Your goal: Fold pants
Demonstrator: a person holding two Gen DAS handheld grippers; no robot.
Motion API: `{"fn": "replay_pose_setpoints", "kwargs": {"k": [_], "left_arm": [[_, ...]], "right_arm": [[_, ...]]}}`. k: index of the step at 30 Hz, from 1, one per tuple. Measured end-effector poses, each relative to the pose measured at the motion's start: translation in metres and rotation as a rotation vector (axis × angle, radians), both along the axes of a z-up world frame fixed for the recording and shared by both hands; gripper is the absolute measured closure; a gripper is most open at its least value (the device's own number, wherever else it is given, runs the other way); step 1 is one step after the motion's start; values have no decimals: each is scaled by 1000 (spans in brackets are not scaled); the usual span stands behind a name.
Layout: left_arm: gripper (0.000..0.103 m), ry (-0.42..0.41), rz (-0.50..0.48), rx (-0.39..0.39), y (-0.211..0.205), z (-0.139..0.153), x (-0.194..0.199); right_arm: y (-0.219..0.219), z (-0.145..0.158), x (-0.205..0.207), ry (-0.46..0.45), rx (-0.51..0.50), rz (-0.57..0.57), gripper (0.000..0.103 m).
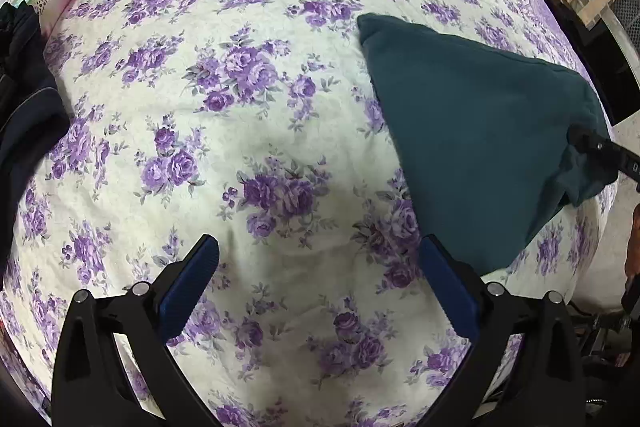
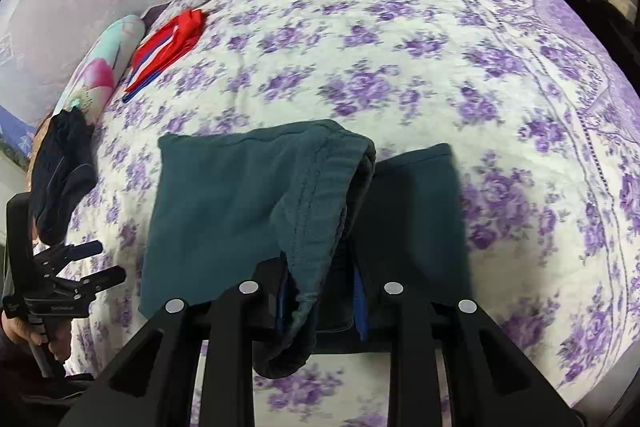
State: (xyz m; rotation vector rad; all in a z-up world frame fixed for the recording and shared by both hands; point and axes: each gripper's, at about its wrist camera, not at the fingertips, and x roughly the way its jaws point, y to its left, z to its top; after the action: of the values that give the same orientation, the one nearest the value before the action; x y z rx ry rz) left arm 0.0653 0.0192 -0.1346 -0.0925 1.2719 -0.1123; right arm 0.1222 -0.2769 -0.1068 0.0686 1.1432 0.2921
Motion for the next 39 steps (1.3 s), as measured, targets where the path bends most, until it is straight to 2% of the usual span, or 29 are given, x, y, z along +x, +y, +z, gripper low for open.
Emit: {"fn": "replay_pose_setpoints", "kwargs": {"k": [10, 11, 12, 14, 15, 20, 24, 27, 30, 34, 35, 36, 37, 38, 39], "left_arm": [[5, 5, 0, 0, -2, -1, 0], [5, 7, 0, 1, -3, -1, 0], [6, 11, -1, 1, -3, -2, 0], [5, 14, -10, 8, -7, -3, 2], [5, 11, -16, 13, -9, -2, 3], [5, -26, -36, 13, -19, 9, 12], [5, -50, -48, 15, -36, 12, 24], [5, -47, -63, -10, -54, 10, 35], [6, -46, -108, -30, -76, 8, 41], [6, -13, -155, -10, -96, -6, 47], [5, 21, -148, 26, -99, -16, 50], [4, 41, -143, 36, -99, -22, 51], [4, 48, -138, 26, -98, -25, 52], [4, 46, -130, 17, -97, -24, 52], [4, 47, -131, 16, -97, -23, 51]], "right_arm": [[-23, -3, 12, 0, -126, -24, 76], [-24, -8, 14, 9, -146, -32, 68], [-26, -14, 15, 18, -175, -41, 54], [-29, -24, 15, 31, -233, -57, 44], [-31, -23, 14, 32, -217, -63, 44], [-35, 2, 0, -54, -199, -80, 44], [-24, 20, -16, -118, -119, -40, 45], [-13, 18, -22, -82, -10, 19, 45], [-7, 4, -22, -21, 27, 45, 45], [-22, -18, -19, 28, -57, -18, 46], [-34, -24, -17, 51, -39, -50, 54], [-42, -26, -17, 57, -24, -67, 67], [-47, -27, -17, 58, -35, -81, 74], [-47, -26, -18, 59, -37, -76, 78], [-46, -23, -19, 58, -27, -69, 77]]}}
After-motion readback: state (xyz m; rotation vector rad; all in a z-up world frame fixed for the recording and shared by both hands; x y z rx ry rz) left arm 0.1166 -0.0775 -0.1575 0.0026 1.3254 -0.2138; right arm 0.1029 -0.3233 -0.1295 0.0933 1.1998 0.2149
